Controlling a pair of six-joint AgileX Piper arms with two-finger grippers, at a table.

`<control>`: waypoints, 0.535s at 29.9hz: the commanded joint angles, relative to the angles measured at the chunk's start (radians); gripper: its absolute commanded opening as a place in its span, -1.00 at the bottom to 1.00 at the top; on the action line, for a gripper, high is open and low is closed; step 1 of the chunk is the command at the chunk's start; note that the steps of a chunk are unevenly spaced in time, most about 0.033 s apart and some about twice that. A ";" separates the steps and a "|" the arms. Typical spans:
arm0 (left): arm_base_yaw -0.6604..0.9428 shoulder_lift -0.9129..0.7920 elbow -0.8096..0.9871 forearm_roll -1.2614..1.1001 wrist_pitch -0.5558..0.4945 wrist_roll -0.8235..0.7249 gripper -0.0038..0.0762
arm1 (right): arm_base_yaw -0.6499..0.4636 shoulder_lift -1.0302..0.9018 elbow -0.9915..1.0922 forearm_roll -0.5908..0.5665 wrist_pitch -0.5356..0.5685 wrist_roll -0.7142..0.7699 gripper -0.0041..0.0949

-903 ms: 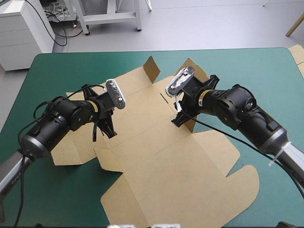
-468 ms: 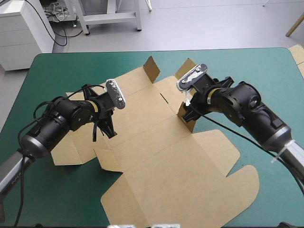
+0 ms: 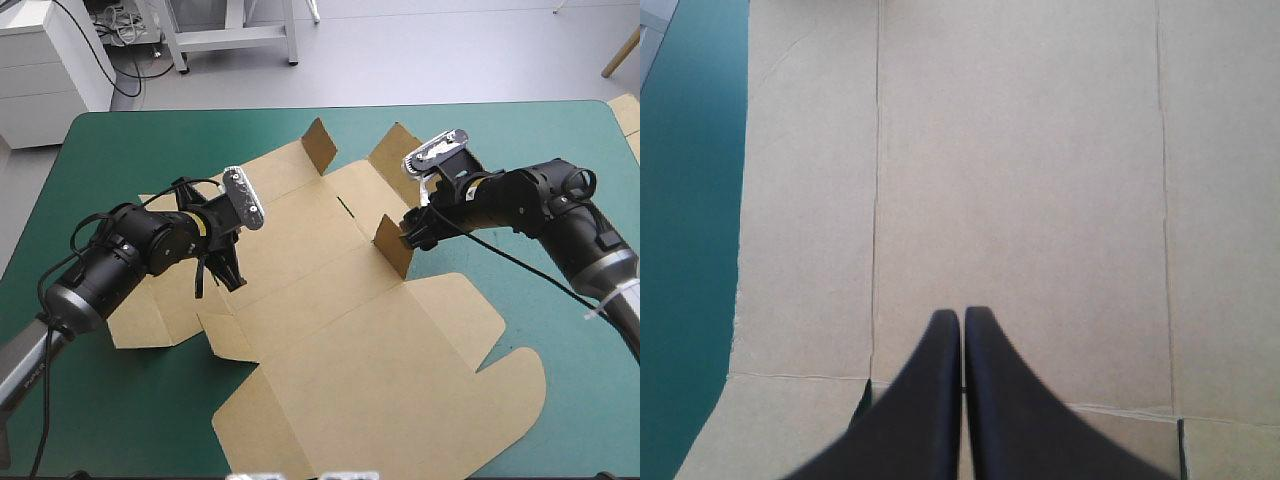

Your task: Fold the box

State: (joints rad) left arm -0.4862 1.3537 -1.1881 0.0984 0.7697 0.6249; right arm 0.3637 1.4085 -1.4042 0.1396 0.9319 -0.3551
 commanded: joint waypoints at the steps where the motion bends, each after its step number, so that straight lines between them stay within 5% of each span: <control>1: -0.006 -0.027 -0.037 -0.008 -0.047 -0.008 -0.92 | -0.009 -0.002 -0.036 0.022 -0.034 -0.020 0.53; 16: -0.006 -0.027 -0.037 -0.012 -0.047 -0.016 -0.92 | -0.009 0.200 -0.066 0.030 -0.034 -0.044 0.53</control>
State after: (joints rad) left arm -0.4862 1.3537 -1.1881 0.0954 0.7697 0.6218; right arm 0.3637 1.6111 -1.4167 0.1513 0.9323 -0.3863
